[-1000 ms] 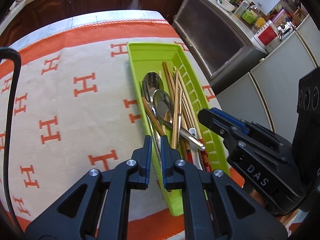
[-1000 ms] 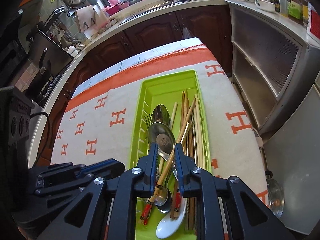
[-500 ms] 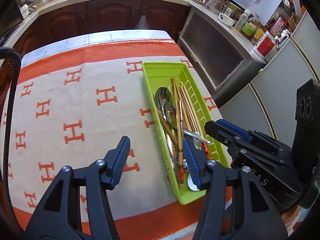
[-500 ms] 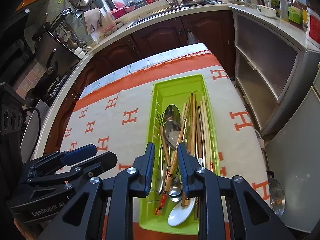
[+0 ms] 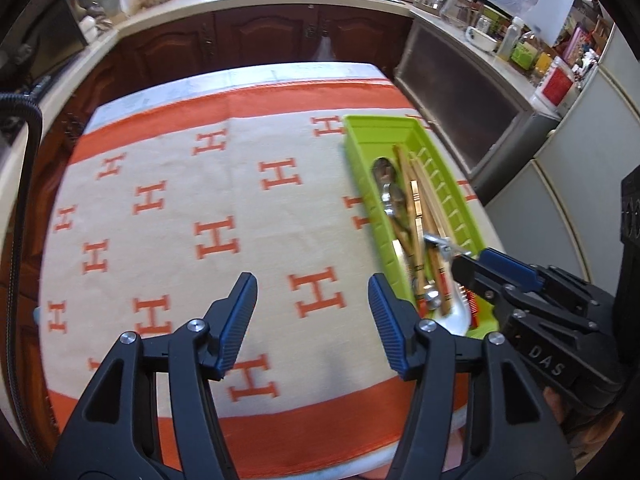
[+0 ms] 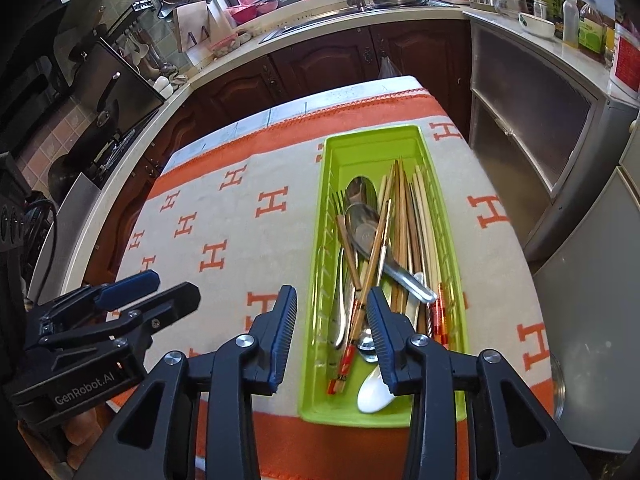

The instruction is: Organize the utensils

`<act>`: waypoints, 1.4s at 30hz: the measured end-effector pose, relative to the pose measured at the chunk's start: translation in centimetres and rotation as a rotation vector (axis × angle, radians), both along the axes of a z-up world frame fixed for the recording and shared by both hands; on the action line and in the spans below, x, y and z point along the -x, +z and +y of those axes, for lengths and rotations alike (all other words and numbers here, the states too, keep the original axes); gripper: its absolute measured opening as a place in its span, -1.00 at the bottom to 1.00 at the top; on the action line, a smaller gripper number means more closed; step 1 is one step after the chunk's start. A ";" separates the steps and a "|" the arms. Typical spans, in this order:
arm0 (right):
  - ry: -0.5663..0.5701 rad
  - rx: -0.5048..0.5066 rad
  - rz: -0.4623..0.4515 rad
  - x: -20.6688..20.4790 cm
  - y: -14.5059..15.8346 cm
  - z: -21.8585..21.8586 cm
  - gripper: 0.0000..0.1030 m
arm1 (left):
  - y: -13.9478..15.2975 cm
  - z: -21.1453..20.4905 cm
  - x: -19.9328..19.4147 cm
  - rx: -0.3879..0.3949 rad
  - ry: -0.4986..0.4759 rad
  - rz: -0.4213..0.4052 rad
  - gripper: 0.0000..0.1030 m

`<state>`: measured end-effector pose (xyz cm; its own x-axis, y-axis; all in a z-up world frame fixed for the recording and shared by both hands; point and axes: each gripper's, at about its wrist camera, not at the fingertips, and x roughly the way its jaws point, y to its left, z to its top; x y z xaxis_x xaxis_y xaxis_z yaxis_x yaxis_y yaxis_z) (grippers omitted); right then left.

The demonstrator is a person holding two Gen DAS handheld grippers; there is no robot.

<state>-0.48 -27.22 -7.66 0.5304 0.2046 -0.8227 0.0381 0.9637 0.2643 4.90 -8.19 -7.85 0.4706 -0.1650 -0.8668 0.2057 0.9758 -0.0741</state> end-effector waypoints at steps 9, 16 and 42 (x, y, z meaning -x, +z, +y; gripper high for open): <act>0.032 0.056 -0.019 3.0 2.1 2.9 0.30 | 1.9 4.3 3.6 -0.088 0.050 -0.061 0.07; 0.083 0.037 -0.096 5.0 6.6 6.7 0.54 | 5.8 8.3 6.5 -0.090 0.168 -0.164 0.52; 0.110 0.085 -0.164 6.1 9.8 11.5 0.73 | 7.5 11.1 8.0 -0.072 0.302 -0.243 0.61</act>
<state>-6.54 -15.77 2.14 0.6367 0.2021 -0.7442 -0.1051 0.9788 0.1759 -3.09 2.91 -0.37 0.6817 0.0695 -0.7283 -0.0883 0.9960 0.0124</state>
